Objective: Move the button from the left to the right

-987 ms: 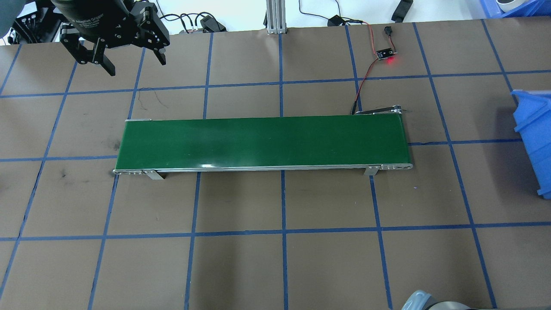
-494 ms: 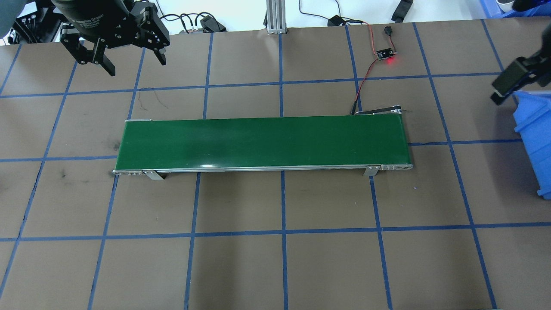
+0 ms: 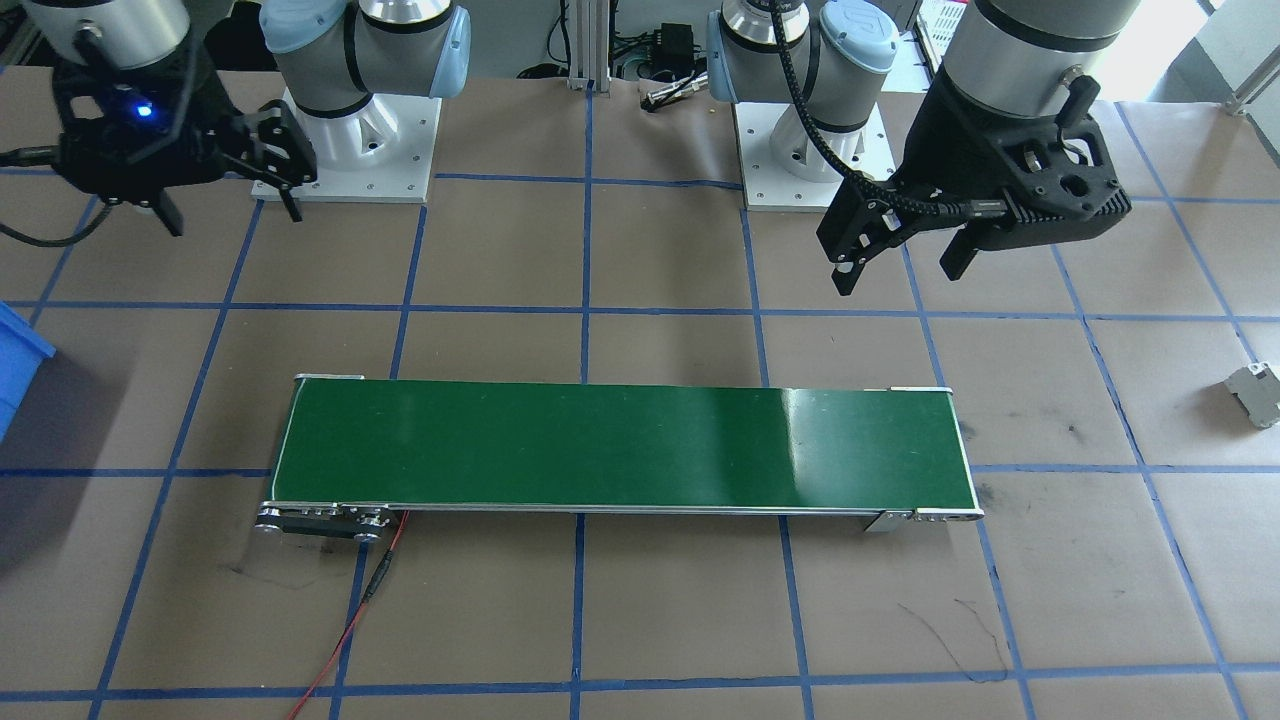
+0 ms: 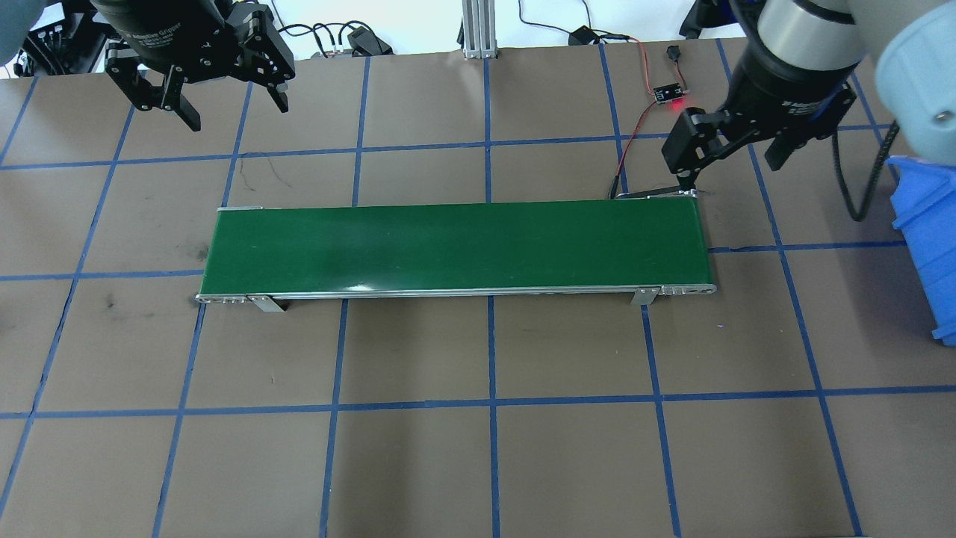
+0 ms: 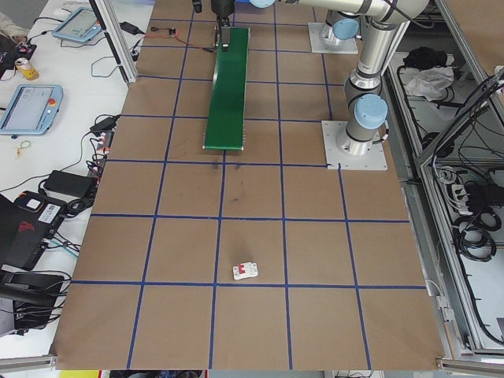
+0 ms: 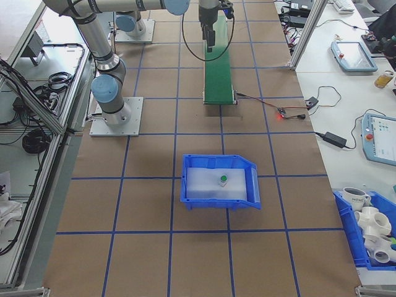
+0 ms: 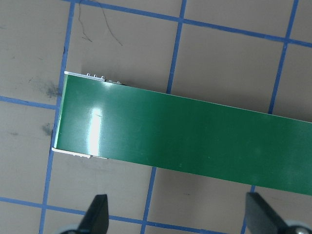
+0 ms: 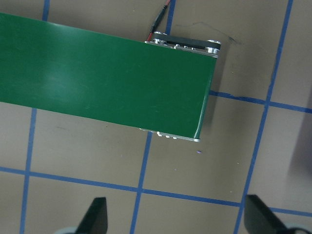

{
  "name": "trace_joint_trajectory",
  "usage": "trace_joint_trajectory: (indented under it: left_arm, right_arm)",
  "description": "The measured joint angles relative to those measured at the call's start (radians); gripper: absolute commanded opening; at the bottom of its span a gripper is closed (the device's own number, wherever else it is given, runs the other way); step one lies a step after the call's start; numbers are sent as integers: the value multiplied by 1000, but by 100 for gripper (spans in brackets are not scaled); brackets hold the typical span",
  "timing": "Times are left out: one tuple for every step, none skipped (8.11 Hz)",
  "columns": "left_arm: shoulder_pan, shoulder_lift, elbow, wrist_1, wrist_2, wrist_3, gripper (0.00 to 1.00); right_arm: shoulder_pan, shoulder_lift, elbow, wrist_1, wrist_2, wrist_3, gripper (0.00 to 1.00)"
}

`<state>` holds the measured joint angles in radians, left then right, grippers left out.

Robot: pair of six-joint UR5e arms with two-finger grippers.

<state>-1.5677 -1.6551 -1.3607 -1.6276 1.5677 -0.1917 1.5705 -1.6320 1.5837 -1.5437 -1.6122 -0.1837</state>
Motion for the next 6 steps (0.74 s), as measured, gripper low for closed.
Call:
trace_joint_trajectory:
  left_arm:
    - [0, 1, 0, 0, 0, 0, 100]
    - [0, 1, 0, 1, 0, 0, 100]
    - [0, 1, 0, 1, 0, 0, 100]
    - [0, 1, 0, 0, 0, 0, 100]
    - [0, 0, 0, 1, 0, 0, 100]
    - [0, 0, 0, 1, 0, 0, 100]
  right_arm:
    - [38, 13, -2, -31, 2, 56, 100]
    - [55, 29, -9, -53, 7, 81, 100]
    - [62, 43, -18, -63, 11, 91, 100]
    - [64, 51, -23, -67, 13, 94, 100]
    - [64, 54, -26, -67, 11, 95, 100]
    - [65, 54, -27, -65, 6, 95, 100]
